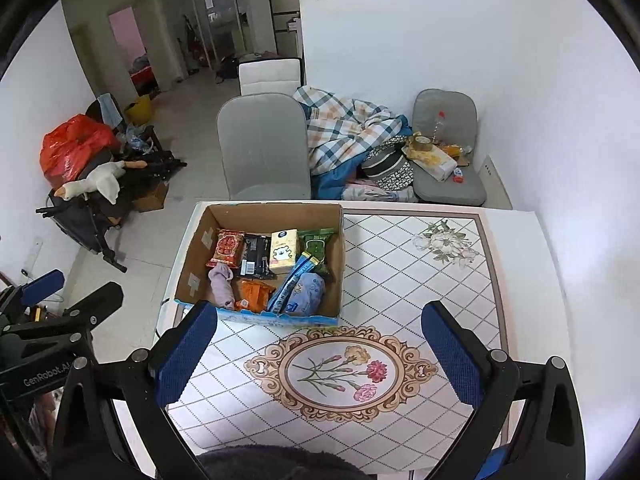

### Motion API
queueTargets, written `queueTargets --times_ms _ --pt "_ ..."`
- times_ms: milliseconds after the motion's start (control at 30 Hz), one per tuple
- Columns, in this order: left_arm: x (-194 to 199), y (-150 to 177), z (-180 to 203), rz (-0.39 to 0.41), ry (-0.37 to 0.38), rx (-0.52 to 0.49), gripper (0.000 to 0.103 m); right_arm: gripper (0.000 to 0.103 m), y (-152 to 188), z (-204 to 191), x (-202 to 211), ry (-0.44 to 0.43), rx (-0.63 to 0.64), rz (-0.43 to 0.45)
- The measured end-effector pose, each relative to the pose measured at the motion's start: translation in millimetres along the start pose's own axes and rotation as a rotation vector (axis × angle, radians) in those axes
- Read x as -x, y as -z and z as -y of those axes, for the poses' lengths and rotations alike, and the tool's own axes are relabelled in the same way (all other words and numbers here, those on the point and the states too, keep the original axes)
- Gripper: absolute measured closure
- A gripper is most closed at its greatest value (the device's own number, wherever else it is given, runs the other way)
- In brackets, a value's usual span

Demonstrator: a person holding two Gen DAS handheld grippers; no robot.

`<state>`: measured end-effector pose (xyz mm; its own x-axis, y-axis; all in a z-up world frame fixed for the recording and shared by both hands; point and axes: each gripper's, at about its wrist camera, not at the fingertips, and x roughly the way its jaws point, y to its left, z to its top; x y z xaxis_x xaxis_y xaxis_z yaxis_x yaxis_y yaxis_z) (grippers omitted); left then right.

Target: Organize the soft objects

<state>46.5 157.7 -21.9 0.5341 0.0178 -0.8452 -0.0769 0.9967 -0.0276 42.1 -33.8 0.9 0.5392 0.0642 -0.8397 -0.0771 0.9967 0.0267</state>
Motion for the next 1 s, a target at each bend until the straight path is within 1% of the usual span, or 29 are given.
queueTargets --times_ms 200,1000 --pt "5.4 0.0 -1.8 0.011 -0.006 0.013 0.000 0.000 -0.8 0.8 3.8 0.014 0.001 0.010" --pt "6.3 4.6 -0.3 0.005 -0.008 0.016 0.000 0.000 1.8 2.8 8.6 0.030 0.003 0.020"
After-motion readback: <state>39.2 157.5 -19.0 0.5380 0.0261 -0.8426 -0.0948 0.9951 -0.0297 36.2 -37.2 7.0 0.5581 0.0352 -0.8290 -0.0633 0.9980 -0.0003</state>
